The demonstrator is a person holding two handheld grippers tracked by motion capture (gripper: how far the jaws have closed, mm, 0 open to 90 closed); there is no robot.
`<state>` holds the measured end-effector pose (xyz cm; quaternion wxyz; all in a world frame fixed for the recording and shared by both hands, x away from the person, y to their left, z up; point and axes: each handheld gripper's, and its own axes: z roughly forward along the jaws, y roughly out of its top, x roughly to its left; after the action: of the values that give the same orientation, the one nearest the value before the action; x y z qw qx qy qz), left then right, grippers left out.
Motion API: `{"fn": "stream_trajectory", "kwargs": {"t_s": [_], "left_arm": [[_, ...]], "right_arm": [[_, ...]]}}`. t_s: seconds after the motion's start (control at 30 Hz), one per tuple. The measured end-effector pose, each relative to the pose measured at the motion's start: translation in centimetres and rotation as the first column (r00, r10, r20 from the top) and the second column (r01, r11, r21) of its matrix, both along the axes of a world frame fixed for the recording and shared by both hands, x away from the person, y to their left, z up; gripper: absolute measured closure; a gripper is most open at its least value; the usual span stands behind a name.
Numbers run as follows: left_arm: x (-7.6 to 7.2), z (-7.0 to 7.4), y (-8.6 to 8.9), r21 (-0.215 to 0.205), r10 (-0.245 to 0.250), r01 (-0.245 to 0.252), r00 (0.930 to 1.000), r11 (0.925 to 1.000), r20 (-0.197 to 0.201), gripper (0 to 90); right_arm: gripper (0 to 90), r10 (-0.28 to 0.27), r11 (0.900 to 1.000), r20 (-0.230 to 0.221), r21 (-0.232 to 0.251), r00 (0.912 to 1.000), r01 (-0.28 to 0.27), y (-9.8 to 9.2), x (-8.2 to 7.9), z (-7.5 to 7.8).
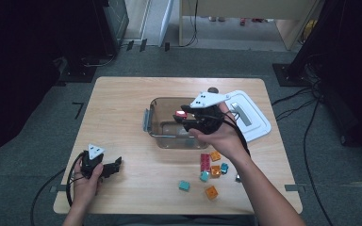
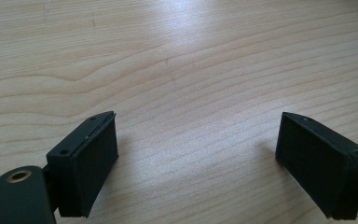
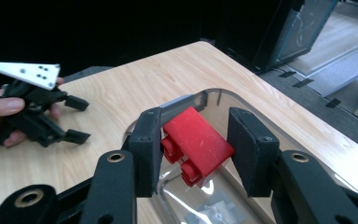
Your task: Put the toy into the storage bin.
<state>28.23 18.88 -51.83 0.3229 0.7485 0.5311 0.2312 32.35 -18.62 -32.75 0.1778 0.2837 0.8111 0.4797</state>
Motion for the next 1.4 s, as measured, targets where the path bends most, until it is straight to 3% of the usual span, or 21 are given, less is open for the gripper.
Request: {"fn": "stream_trajectory", "kwargs": {"t_s": [0.27,0.57,0.8,1.1,1.4], "left_arm": [[0.0,0.0,0.0,0.000,0.001,-0.001,1.0000,1.0000,0.001,12.8],[0.0,0.0,0.0,0.000,0.000,0.000,1.0000,1.0000,0.001,12.8],[0.0,0.0,0.0,0.000,0.000,0.000,1.0000,1.0000,0.000,12.8],[0.0,0.0,0.0,-0.001,0.000,0.000,1.0000,1.0000,0.000,12.8],[0.0,0.0,0.0,-0.001,0.000,0.000,1.0000,1.0000,0.000,12.8]], "right_arm": [[57.0,-0.051,0.999,-0.050,-0.004,0.9974,0.051,-0.4,2.6,-1.1],[57.0,-0.087,0.996,-0.128,-0.027,0.9880,0.084,-0.6,5.1,-3.1],[56.9,-0.103,0.993,-0.182,-0.071,0.9780,0.091,-0.3,6.3,-4.6],[56.8,-0.147,0.986,-0.252,-0.109,0.9565,0.123,-0.5,7.5,-5.9],[56.4,-0.160,0.984,-0.271,-0.121,0.9491,0.131,-0.7,7.8,-6.6]]}}
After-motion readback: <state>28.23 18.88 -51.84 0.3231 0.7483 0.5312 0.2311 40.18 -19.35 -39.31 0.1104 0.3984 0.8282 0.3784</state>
